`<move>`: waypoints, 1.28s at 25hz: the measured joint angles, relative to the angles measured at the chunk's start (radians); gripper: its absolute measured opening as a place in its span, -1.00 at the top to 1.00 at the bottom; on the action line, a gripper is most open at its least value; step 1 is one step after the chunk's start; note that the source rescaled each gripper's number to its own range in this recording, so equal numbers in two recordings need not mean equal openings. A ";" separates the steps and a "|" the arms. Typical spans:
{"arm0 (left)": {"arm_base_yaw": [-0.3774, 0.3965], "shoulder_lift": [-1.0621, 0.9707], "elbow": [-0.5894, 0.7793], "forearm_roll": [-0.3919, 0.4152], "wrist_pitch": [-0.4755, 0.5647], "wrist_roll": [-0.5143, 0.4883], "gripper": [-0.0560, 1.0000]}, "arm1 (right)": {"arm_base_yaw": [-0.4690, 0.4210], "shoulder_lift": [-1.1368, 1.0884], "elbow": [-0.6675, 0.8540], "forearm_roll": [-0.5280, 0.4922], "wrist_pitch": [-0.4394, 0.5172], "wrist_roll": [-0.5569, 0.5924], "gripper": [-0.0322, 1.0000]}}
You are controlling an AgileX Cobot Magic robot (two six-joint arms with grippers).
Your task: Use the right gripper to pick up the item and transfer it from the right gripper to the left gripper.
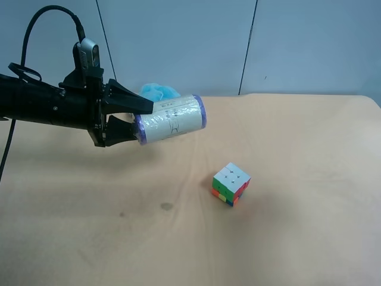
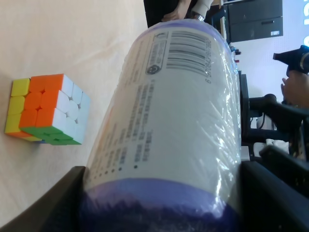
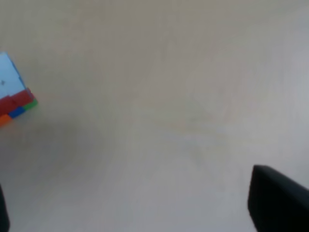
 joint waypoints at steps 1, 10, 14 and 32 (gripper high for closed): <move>0.000 0.000 0.000 0.000 0.000 0.000 0.87 | 0.000 -0.031 0.007 0.000 0.022 0.000 -0.82; 0.000 0.000 0.000 0.002 0.000 0.000 0.87 | 0.000 -0.162 0.088 0.011 0.098 0.033 -0.82; 0.000 0.000 0.000 0.002 0.000 0.000 0.87 | 0.000 -0.163 0.108 0.083 0.074 0.024 -0.82; 0.000 0.000 0.000 0.002 0.000 0.004 0.88 | -0.126 -0.367 0.113 0.121 0.065 -0.049 -0.57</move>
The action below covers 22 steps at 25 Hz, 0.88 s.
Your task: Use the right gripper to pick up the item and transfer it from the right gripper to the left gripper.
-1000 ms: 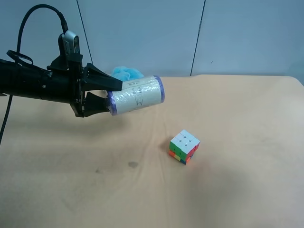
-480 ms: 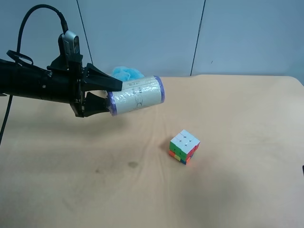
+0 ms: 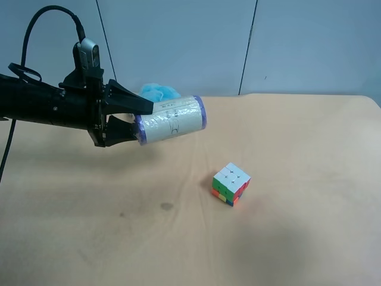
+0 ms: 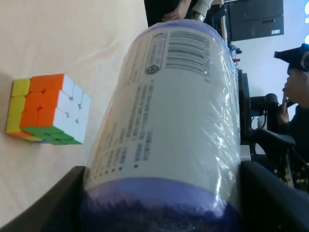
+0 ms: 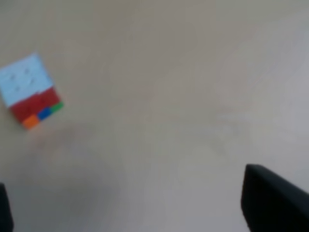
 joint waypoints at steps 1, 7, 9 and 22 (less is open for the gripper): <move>0.000 0.000 0.000 0.000 0.000 0.000 0.88 | -0.047 -0.035 0.000 -0.001 0.000 0.000 -0.57; 0.000 0.000 0.000 0.000 0.000 0.000 0.88 | -0.170 -0.069 0.000 -0.012 0.001 0.001 -0.57; 0.000 0.000 0.000 0.000 0.000 0.000 0.88 | -0.170 -0.069 0.000 -0.014 0.001 0.001 -0.56; 0.000 -0.070 -0.251 0.298 0.000 -0.192 0.89 | -0.164 -0.069 0.000 -0.018 0.001 0.004 -0.56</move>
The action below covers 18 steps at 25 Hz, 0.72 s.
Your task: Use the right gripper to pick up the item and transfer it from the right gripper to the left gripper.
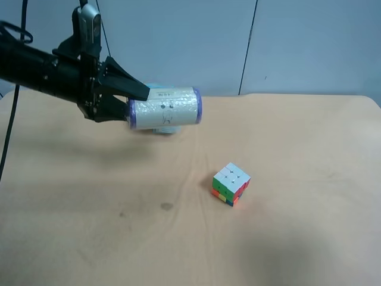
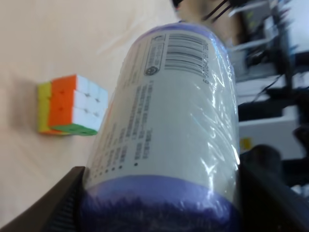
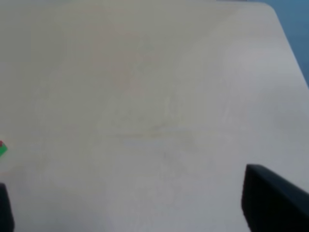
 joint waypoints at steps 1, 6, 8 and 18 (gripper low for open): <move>0.000 0.000 -0.046 0.054 0.001 -0.030 0.89 | 0.000 0.000 0.000 0.000 0.000 0.000 -0.56; 0.000 0.000 -0.261 0.324 0.003 -0.206 0.89 | 0.001 0.000 0.000 0.000 0.000 0.003 -0.56; 0.000 0.000 -0.343 0.441 0.008 -0.271 0.89 | 0.001 0.000 0.000 0.000 0.000 0.003 -0.56; 0.000 0.000 -0.447 0.898 0.024 -0.493 0.89 | 0.001 0.000 0.000 0.000 0.000 0.004 -0.56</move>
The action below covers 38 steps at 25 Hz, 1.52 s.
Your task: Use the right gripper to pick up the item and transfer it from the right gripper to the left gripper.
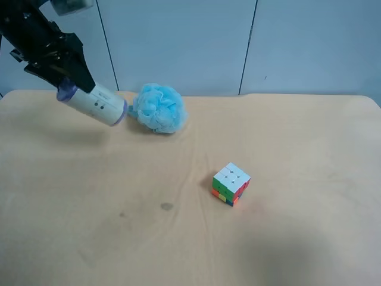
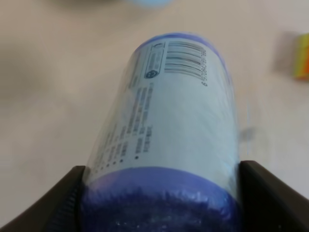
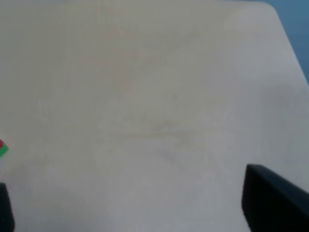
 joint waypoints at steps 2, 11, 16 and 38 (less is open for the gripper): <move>0.000 0.000 0.000 0.057 0.001 -0.028 0.89 | 0.000 0.000 0.000 0.000 0.000 0.000 -0.56; -0.066 0.081 -0.002 0.256 0.001 -0.130 0.89 | 0.000 0.000 0.000 0.000 0.000 0.000 -0.56; -0.109 0.135 -0.002 0.397 0.001 -0.222 0.89 | 0.000 0.000 0.000 0.000 0.000 0.000 -0.56; -0.110 0.237 -0.007 0.450 0.000 -0.265 0.89 | 0.000 0.000 0.000 0.000 0.000 0.000 -0.56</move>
